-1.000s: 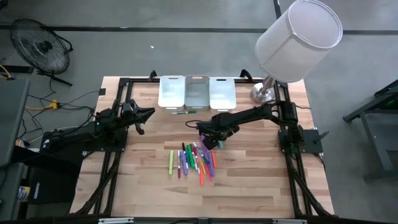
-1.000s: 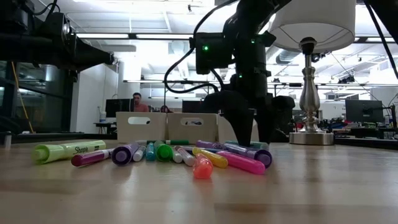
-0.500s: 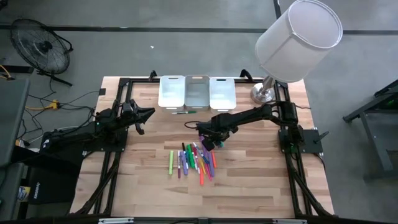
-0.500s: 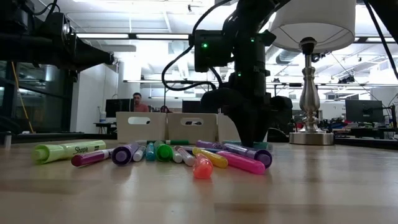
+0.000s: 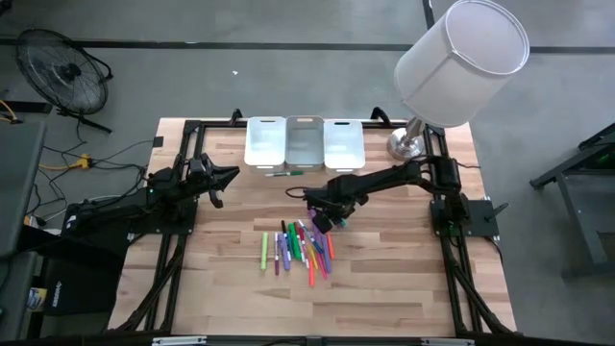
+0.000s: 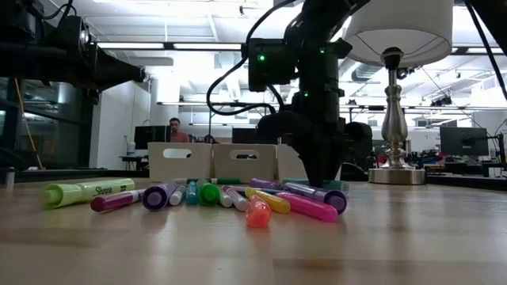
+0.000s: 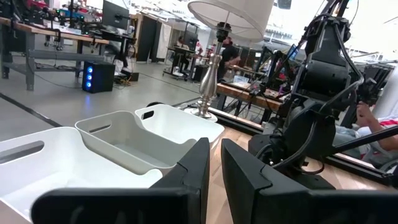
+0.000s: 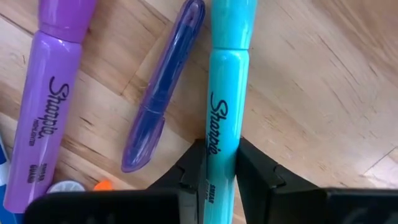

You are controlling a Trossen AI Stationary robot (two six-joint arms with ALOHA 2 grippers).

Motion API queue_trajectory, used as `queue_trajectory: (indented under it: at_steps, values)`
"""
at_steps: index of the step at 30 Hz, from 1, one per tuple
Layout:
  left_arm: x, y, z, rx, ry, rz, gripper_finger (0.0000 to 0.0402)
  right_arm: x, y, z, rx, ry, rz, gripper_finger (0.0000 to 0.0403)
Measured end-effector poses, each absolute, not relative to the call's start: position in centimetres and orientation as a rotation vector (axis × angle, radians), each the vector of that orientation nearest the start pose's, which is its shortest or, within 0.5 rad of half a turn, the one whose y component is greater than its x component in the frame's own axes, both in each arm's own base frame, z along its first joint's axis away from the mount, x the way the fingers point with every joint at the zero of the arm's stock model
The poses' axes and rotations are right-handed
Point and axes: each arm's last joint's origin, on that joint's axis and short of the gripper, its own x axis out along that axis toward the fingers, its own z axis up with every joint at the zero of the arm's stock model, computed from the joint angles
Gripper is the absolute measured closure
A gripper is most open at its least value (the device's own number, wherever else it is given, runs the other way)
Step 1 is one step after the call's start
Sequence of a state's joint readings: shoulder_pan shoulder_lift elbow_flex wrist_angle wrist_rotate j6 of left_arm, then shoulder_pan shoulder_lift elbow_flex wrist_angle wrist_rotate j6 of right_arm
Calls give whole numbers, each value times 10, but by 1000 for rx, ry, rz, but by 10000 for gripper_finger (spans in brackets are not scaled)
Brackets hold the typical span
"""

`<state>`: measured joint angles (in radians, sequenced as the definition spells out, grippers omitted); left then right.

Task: Pick & Place Markers
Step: Put the blue highlighter pen into the left white bin

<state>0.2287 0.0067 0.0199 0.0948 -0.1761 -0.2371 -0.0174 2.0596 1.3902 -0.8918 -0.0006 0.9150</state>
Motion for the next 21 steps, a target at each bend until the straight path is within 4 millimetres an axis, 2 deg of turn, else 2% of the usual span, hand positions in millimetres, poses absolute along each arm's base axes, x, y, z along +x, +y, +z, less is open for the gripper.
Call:
queue_trajectory:
  at_steps: [9,21]
  values:
    - [92,27,179,-231,-156,390,362,368,-9,173,706,1319,-715,349]
    - [92,27,179,-231,-157,389,362,372,-6,214,696,1096,-575,349]
